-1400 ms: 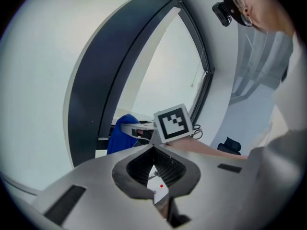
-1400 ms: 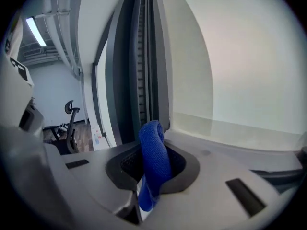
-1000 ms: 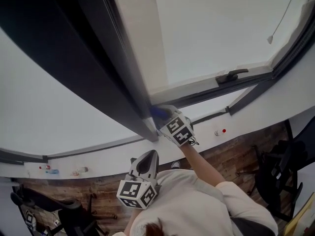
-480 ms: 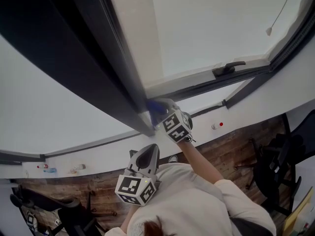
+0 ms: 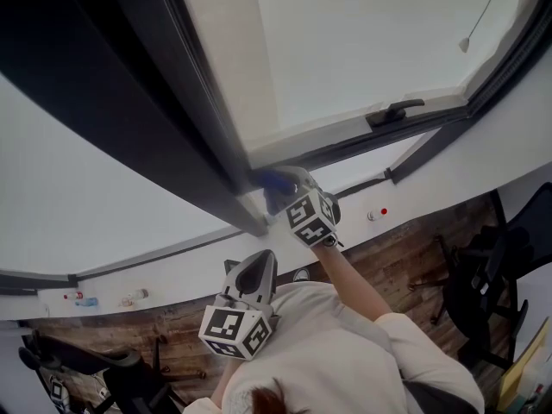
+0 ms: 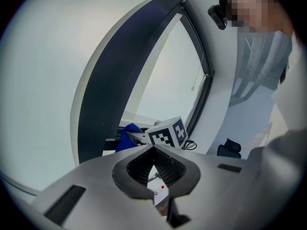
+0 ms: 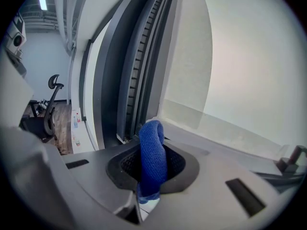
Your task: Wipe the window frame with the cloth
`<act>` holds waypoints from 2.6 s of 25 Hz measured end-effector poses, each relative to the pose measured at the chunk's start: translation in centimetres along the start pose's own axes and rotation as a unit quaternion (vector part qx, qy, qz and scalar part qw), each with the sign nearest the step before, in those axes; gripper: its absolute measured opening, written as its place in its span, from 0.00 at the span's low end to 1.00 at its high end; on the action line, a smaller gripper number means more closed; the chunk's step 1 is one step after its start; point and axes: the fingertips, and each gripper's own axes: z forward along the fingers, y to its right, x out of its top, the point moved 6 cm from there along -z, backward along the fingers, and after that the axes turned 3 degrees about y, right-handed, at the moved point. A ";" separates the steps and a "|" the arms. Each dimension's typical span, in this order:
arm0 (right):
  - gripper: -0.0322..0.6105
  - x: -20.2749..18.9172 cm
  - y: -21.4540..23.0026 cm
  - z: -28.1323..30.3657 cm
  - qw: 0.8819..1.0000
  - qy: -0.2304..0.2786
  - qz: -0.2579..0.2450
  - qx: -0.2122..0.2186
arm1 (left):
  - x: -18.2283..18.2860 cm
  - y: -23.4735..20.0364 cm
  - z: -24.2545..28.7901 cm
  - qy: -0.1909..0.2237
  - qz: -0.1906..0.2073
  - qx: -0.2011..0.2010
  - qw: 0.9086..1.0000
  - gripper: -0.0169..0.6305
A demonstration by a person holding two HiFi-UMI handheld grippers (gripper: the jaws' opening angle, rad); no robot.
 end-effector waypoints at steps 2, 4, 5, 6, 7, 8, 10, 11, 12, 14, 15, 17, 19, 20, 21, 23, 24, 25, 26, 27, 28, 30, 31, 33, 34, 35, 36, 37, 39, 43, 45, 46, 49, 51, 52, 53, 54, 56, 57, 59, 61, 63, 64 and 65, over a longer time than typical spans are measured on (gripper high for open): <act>0.12 -0.1 0.1 0.0 1.000 0.000 -0.001 -0.003 | -0.1 0.1 0.2 -0.002 0.001 -0.004 1.000 0.03; 0.12 -0.1 0.0 0.0 1.000 0.000 -0.004 -0.006 | -0.1 0.2 0.3 -0.004 0.002 -0.008 1.000 0.03; 0.12 -0.1 0.0 0.0 1.000 0.000 -0.005 -0.006 | -0.1 0.3 0.4 -0.005 0.002 -0.010 1.000 0.03; 0.12 -0.1 0.0 0.0 1.000 -0.001 -0.005 -0.007 | -0.2 0.4 0.4 -0.005 0.003 -0.012 1.000 0.03; 0.12 -0.2 0.1 -0.1 1.000 -0.002 -0.005 -0.008 | -0.2 0.4 0.4 -0.005 0.003 -0.013 1.000 0.03; 0.12 -0.2 0.2 -0.1 1.000 -0.003 -0.004 -0.009 | -0.2 0.5 0.4 -0.005 0.004 -0.014 1.000 0.03; 0.12 -0.3 0.4 -0.3 1.000 -0.004 -0.003 -0.013 | -0.2 0.5 0.4 -0.005 0.004 -0.015 1.000 0.03; 0.12 -0.4 0.6 -0.4 1.000 -0.004 -0.001 -0.015 | -0.2 0.5 0.4 -0.005 0.003 -0.016 1.000 0.03; 0.12 -0.5 0.7 -0.5 1.000 -0.005 0.000 -0.017 | -0.2 0.5 0.4 -0.005 0.003 -0.016 1.000 0.03; 0.12 -0.6 1.0 -0.7 1.000 -0.005 0.002 -0.020 | -0.2 0.6 0.4 -0.003 0.003 -0.016 1.000 0.03; 0.12 -0.7 1.2 -0.7 1.000 -0.006 0.003 -0.022 | -0.2 0.6 0.4 -0.002 0.002 -0.016 1.000 0.03; 0.12 -0.9 1.4 -0.9 1.000 -0.006 0.006 -0.024 | -0.3 0.5 0.3 -0.002 0.002 -0.015 1.000 0.03; 0.12 -0.9 1.5 -0.9 1.000 -0.007 0.007 -0.026 | -0.3 0.5 0.2 -0.001 0.001 -0.015 1.000 0.03; 0.12 -0.9 1.6 -1.0 1.000 -0.007 0.007 -0.027 | -0.2 0.5 0.2 0.000 0.001 -0.015 1.000 0.03; 0.12 -0.9 1.6 -1.0 1.000 -0.008 0.007 -0.028 | -0.2 0.5 0.1 0.001 0.000 -0.015 1.000 0.03; 0.12 -1.0 1.8 -1.1 1.000 -0.008 0.009 -0.029 | -0.2 0.4 0.0 0.002 0.000 -0.014 1.000 0.03; 0.12 -1.1 1.9 -1.2 0.999 -0.008 0.010 -0.030 | -0.2 0.4 0.0 0.002 -0.001 -0.013 1.000 0.03; 0.12 -1.2 1.9 -1.3 0.999 -0.008 0.011 -0.030 | -0.3 0.5 0.0 0.001 -0.001 -0.013 1.000 0.03; 0.12 -1.2 2.0 -1.3 0.999 -0.007 0.012 -0.031 | -0.3 0.5 -0.1 -0.001 -0.001 -0.014 1.000 0.03; 0.12 -1.2 2.1 -1.4 0.999 -0.007 0.012 -0.032 | -0.3 0.5 -0.1 -0.002 -0.001 -0.015 1.000 0.03; 0.12 -1.1 2.1 -1.4 0.999 -0.006 0.011 -0.033 | -0.4 0.5 -0.1 -0.003 -0.001 -0.016 1.000 0.03; 0.12 -1.2 2.3 -1.4 0.999 -0.006 0.011 -0.034 | -0.5 0.5 0.0 -0.005 -0.003 -0.018 1.000 0.03; 0.12 -1.2 2.3 -1.4 0.999 -0.006 0.012 -0.034 | -0.6 0.5 0.1 -0.008 -0.004 -0.019 1.000 0.03; 0.12 -1.4 2.6 -1.6 0.999 -0.007 0.015 -0.036 | -0.7 0.8 0.5 -0.014 -0.004 -0.025 1.000 0.03; 0.12 -1.5 2.8 -1.6 0.999 -0.007 0.016 -0.038 | -0.8 0.9 0.6 -0.017 -0.003 -0.029 0.999 0.03; 0.12 -1.5 2.9 -1.7 0.999 -0.006 0.018 -0.039 | -0.8 1.0 0.8 -0.020 -0.002 -0.033 0.999 0.03; 0.12 -1.6 3.1 -1.8 0.999 -0.006 0.019 -0.041 | -0.8 1.2 0.9 -0.022 0.000 -0.036 0.999 0.03; 0.12 -1.7 3.3 -1.8 0.999 -0.006 0.020 -0.043 | -0.9 1.3 1.1 -0.024 0.001 -0.040 0.999 0.03; 0.12 -1.9 3.7 -2.1 0.999 -0.005 0.023 -0.046 | -0.9 1.7 1.5 -0.028 0.004 -0.045 0.999 0.04; 0.12 -2.4 4.6 -2.7 0.998 -0.007 0.028 -0.054 | -0.9 2.2 1.8 -0.030 0.008 -0.050 0.998 0.03; 0.12 -2.6 4.8 -2.9 0.998 -0.006 0.032 -0.057 | -0.9 2.3 1.8 -0.028 0.009 -0.050 0.998 0.03; 0.12 -2.6 4.9 -3.0 0.998 -0.005 0.033 -0.058 | -0.8 2.3 1.8 -0.027 0.009 -0.049 0.998 0.03; 0.12 -2.7 5.2 -3.1 0.998 -0.003 0.034 -0.060 | -0.7 2.2 1.9 -0.023 0.007 -0.046 0.999 0.03; 0.12 -2.8 5.3 -3.1 0.998 -0.002 0.034 -0.061 | -0.7 2.2 1.8 -0.020 0.006 -0.044 0.999 0.03; 0.12 -2.9 5.4 -3.2 0.997 -0.002 0.035 -0.062 | -0.7 2.2 1.8 -0.019 0.006 -0.042 0.999 0.03; 0.12 -2.9 5.4 -3.2 0.997 -0.002 0.036 -0.061 | -0.7 2.2 1.8 -0.017 0.005 -0.041 0.999 0.03; 0.12 -2.9 5.5 -3.3 0.997 -0.002 0.037 -0.061 | -0.7 2.1 1.8 -0.016 0.004 -0.040 0.999 0.03; 0.12 -3.0 5.6 -3.4 0.997 -0.002 0.039 -0.062 | -0.6 2.1 1.8 -0.013 0.003 -0.038 0.999 0.03; 0.12 -3.0 5.6 -3.4 0.997 -0.002 0.041 -0.062 | -0.6 2.1 1.8 -0.012 0.001 -0.037 0.999 0.03; 0.12 -3.1 5.7 -3.4 0.997 0.000 0.044 -0.062 | -0.6 2.0 1.8 -0.011 -0.001 -0.035 0.999 0.03; 0.12 -3.2 5.7 -3.4 0.997 0.000 0.049 -0.062 | -0.5 1.9 1.9 -0.010 -0.002 -0.034 0.999 0.03; 0.12 -3.2 5.7 -3.4 0.997 0.000 0.050 -0.062 | -0.5 1.9 2.0 -0.009 -0.003 -0.033 0.999 0.03; 0.12 -3.2 5.7 -3.4 0.997 0.001 0.050 -0.061 | -0.5 1.9 2.1 -0.009 -0.004 -0.033 0.999 0.03; 0.12 -3.2 5.8 -3.5 0.997 0.001 0.050 -0.062 | -0.5 1.9 2.1 -0.008 -0.004 -0.033 0.999 0.03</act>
